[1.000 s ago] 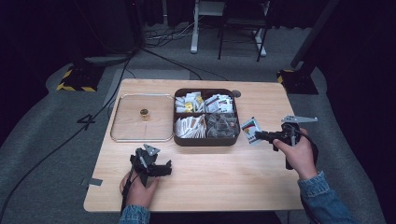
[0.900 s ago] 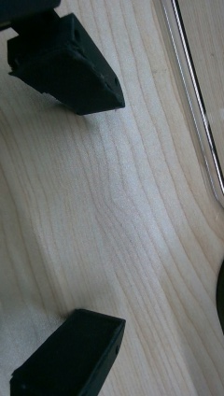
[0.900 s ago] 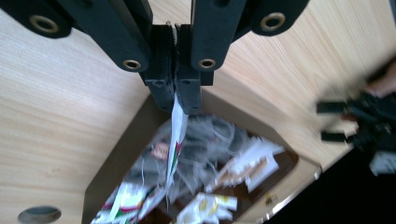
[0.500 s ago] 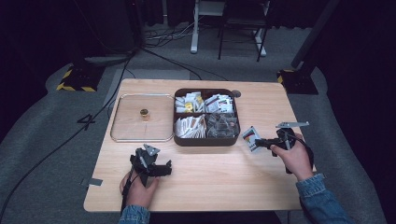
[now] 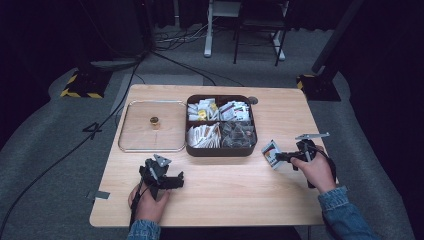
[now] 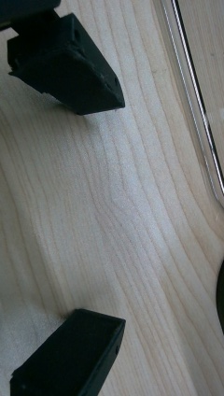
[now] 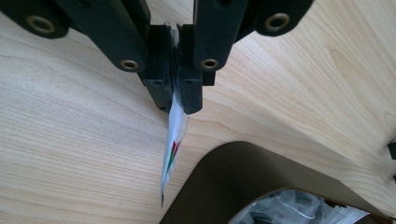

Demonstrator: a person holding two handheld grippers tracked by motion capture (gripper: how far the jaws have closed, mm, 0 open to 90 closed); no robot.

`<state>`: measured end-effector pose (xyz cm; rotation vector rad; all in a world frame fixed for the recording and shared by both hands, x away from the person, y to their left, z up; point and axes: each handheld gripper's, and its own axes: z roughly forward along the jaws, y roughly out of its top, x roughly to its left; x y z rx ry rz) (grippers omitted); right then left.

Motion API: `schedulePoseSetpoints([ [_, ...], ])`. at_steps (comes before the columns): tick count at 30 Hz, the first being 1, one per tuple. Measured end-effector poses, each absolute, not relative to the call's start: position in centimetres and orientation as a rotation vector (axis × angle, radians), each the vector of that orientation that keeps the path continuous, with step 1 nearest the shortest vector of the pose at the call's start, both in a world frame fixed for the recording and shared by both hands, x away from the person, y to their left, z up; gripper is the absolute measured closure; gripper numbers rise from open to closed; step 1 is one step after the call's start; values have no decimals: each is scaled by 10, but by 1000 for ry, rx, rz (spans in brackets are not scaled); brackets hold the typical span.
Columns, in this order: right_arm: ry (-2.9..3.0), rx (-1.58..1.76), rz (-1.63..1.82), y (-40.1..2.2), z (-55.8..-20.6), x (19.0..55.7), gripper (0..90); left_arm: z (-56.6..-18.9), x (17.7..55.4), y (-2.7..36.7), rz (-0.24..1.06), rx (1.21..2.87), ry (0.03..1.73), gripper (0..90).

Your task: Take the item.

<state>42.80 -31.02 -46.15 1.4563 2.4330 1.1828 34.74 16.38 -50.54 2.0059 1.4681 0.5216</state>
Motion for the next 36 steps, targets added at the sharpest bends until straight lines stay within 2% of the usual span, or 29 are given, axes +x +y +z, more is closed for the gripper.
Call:
schedulePoseSetpoints([
  [4,2428,1467,1162,-312,-463,428,808,-505,347,164,521,2006,1469,5],
  [8,2359,1426,1138,-313,-468,430,575,-505,347,164,521,2006,1469,5],
  [11,2320,1342,1042,-317,-470,433,449,-505,347,164,521,2006,1469,5],
  [26,2238,1232,1135,-320,-449,427,446,-505,348,164,522,2004,1469,5],
  [36,2298,1143,1352,-296,-419,403,467,-506,348,164,522,2004,1469,5],
])
